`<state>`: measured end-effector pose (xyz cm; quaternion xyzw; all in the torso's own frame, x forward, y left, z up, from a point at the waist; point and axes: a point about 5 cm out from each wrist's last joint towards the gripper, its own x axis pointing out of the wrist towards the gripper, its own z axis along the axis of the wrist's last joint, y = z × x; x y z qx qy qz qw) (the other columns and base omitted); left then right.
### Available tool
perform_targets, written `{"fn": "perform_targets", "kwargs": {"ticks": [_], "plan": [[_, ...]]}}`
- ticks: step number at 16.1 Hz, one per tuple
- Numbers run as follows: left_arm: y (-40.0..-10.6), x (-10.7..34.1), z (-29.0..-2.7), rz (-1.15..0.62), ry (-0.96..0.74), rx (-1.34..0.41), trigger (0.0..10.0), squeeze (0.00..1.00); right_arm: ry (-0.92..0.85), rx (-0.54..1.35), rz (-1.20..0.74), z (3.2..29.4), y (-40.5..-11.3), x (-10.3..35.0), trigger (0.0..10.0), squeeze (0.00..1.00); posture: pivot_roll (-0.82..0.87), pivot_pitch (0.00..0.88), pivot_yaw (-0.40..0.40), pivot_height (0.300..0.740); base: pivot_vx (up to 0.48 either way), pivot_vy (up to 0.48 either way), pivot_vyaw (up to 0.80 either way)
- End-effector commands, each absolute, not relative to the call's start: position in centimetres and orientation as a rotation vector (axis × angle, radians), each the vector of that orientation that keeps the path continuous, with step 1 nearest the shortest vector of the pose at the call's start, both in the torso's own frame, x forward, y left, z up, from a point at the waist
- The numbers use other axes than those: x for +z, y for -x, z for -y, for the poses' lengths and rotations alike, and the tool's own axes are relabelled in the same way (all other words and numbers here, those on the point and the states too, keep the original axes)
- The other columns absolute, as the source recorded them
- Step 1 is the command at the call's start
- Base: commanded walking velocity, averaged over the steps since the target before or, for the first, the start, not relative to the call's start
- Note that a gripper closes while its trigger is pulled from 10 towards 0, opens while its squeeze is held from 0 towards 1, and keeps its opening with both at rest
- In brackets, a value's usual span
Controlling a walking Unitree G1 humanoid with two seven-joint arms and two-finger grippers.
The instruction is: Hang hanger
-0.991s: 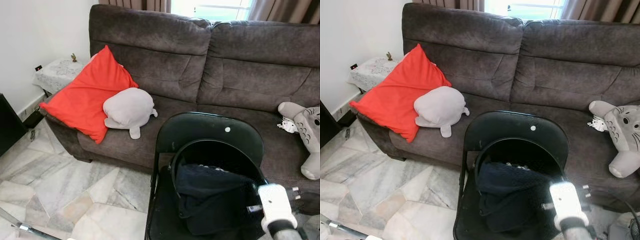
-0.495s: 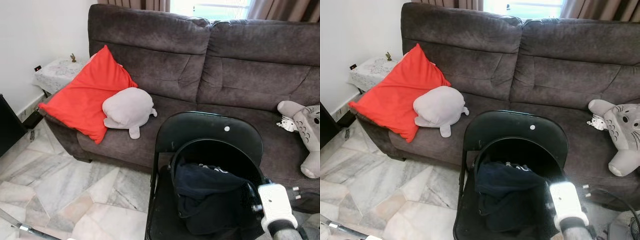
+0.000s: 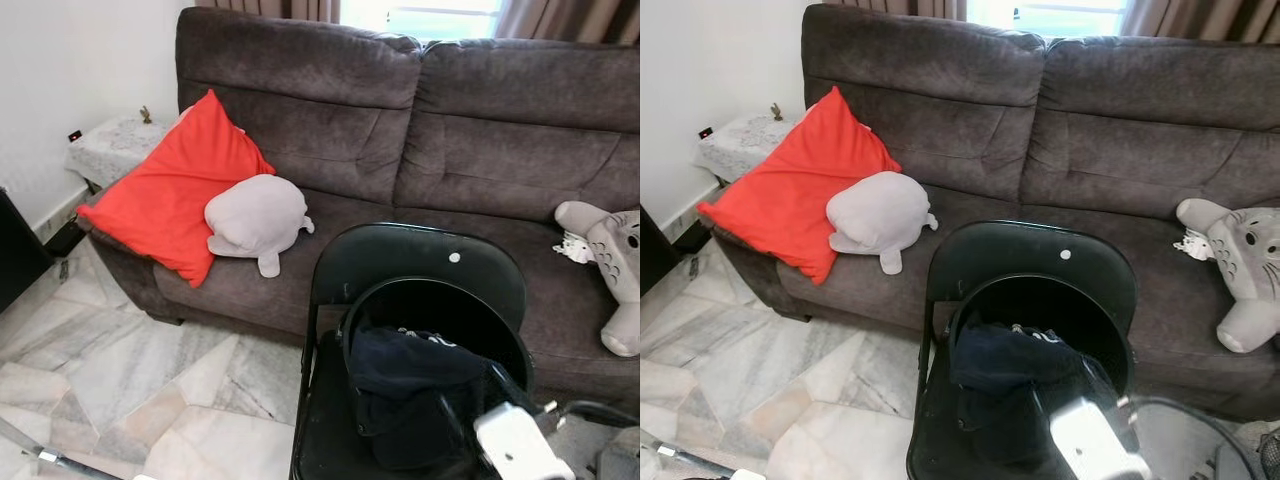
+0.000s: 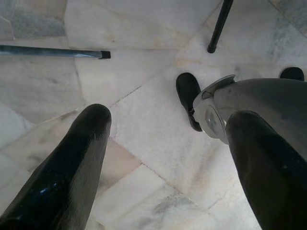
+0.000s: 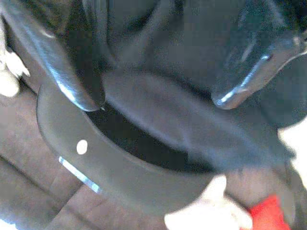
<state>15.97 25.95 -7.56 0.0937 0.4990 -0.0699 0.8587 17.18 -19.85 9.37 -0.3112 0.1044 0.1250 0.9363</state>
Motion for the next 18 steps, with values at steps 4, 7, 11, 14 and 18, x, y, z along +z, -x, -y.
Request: {"fn": "perform_targets", "kwargs": {"ticks": [4,7,11,14,18], "plan": [[-15.5,-7.7,-26.1,-1.073,-0.202,-0.145,10.0,0.00,0.687,0.090,-0.150,19.8,-16.6,10.5,10.0,0.00,-0.09,0.052,0.014,0.740,0.000,0.000,0.00],[-15.5,-7.7,-26.2,-1.066,-0.203,-0.135,10.0,0.00,0.176,-0.097,-0.106,19.4,-17.0,10.8,10.0,0.00,-0.08,0.042,0.017,0.740,0.000,0.000,0.00],[-15.3,-7.7,-26.5,-1.062,-0.204,-0.120,10.0,0.00,-0.023,-0.237,-0.093,19.4,-16.4,10.4,10.0,0.00,-0.07,0.022,0.033,0.740,0.000,0.000,0.00],[-15.1,-7.7,-26.6,-1.066,-0.217,-0.121,10.0,0.00,-0.025,-0.223,-0.098,19.1,-16.7,10.2,10.0,0.00,-0.07,0.009,0.040,0.740,0.000,0.000,0.00],[-14.9,-7.8,-26.9,-1.072,-0.213,-0.106,10.0,0.00,-0.030,-0.215,-0.096,19.0,-17.0,10.1,10.0,0.00,-0.06,0.000,0.043,0.740,0.000,0.000,0.00]]}}
